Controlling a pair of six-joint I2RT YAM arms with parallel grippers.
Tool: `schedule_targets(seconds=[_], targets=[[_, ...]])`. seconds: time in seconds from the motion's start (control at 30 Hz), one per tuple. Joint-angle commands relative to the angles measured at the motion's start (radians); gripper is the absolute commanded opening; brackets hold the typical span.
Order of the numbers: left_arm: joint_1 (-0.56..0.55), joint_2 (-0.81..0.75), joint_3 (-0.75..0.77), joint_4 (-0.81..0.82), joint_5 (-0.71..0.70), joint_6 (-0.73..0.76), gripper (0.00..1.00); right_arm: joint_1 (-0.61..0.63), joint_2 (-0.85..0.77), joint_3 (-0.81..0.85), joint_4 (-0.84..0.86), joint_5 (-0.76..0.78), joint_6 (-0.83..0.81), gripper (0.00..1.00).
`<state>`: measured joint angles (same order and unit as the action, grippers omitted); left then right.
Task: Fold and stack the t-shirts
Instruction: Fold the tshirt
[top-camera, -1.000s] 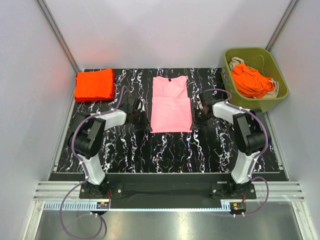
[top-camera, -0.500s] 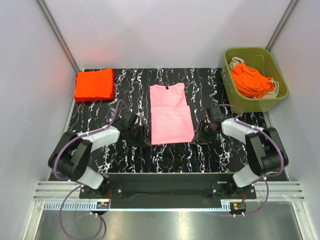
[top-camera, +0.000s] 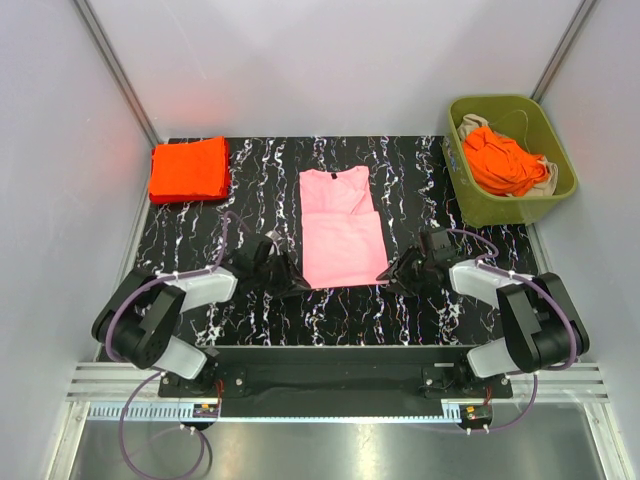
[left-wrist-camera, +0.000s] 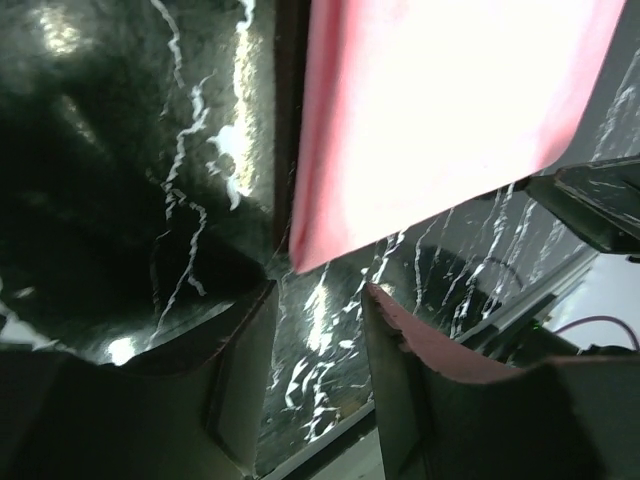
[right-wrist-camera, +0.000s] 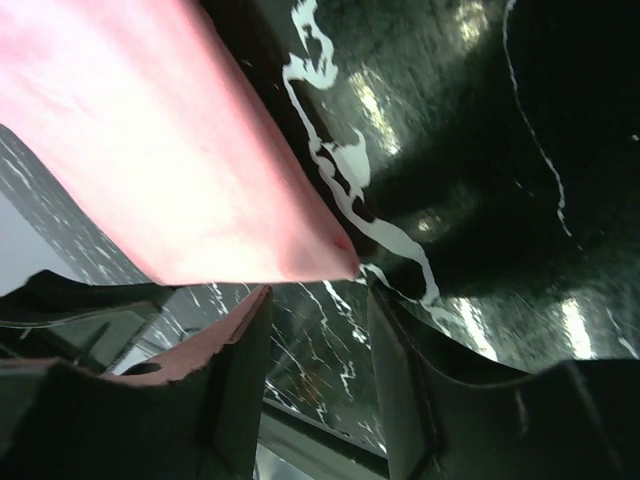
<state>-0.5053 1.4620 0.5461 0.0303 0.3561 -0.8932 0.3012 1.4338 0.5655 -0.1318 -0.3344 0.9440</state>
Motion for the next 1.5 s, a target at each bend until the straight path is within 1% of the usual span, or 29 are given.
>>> schedule_targets(seconds=[0.0,0.1,0.13,0.2,0.27,0.3,0.33,0.37,0.43,0.47,0.53,0.57,0.67,0.73,0.87,0.97,1.17,1.33,1.37,1.47], targets=[[-0.012,0.041,-0.021,0.077,-0.025,-0.038,0.42,0.006,0.025,-0.033,0.089,0.041,0.065,0.49],[-0.016,0.061,-0.021,0.077,-0.026,-0.038,0.4,0.004,0.01,-0.052,0.09,0.064,0.07,0.45],[-0.019,0.064,-0.021,0.077,-0.032,-0.041,0.39,0.004,0.004,-0.055,0.09,0.073,0.068,0.42],[-0.025,0.078,-0.018,0.08,-0.043,-0.042,0.39,0.004,-0.009,-0.062,0.09,0.095,0.067,0.4],[-0.029,0.096,-0.012,0.08,-0.037,-0.047,0.37,0.004,-0.012,-0.064,0.092,0.112,0.061,0.34],[-0.03,0.1,-0.011,0.08,-0.039,-0.047,0.36,0.004,-0.016,-0.065,0.09,0.118,0.056,0.32],[-0.032,0.103,-0.012,0.082,-0.046,-0.05,0.32,0.006,-0.018,-0.068,0.09,0.124,0.055,0.31],[-0.033,0.101,-0.014,0.08,-0.051,-0.05,0.31,0.004,-0.019,-0.072,0.09,0.139,0.053,0.26],[-0.033,0.098,-0.012,0.077,-0.066,-0.043,0.27,0.006,-0.021,-0.076,0.096,0.153,0.042,0.19],[-0.035,0.097,-0.009,0.06,-0.075,-0.038,0.2,0.004,-0.021,-0.078,0.098,0.159,0.036,0.1],[-0.036,0.087,-0.003,0.046,-0.091,-0.026,0.12,0.004,-0.018,-0.076,0.104,0.161,0.018,0.01],[-0.036,0.084,-0.002,0.034,-0.095,-0.02,0.0,0.004,-0.019,-0.079,0.106,0.161,0.013,0.0],[-0.05,0.054,0.009,-0.003,-0.115,-0.004,0.0,0.004,-0.062,-0.092,0.104,0.159,-0.005,0.0],[-0.061,0.014,0.023,-0.027,-0.138,0.01,0.0,0.004,-0.12,-0.11,0.089,0.155,-0.01,0.0],[-0.111,-0.086,0.043,-0.156,-0.203,0.022,0.0,0.019,-0.245,-0.118,0.011,0.166,-0.034,0.0],[-0.15,-0.17,0.038,-0.211,-0.243,0.01,0.0,0.029,-0.369,-0.137,-0.078,0.175,-0.045,0.0],[-0.217,-0.305,0.006,-0.259,-0.258,-0.03,0.0,0.047,-0.522,-0.168,-0.176,0.146,-0.033,0.0],[-0.289,-0.417,0.018,-0.334,-0.287,-0.076,0.0,0.093,-0.662,-0.156,-0.307,0.165,-0.019,0.0],[-0.32,-0.431,0.021,-0.357,-0.293,-0.084,0.0,0.098,-0.715,-0.139,-0.356,0.176,-0.019,0.0],[-0.352,-0.46,0.057,-0.401,-0.309,-0.089,0.0,0.101,-0.786,-0.081,-0.432,0.219,-0.04,0.0]])
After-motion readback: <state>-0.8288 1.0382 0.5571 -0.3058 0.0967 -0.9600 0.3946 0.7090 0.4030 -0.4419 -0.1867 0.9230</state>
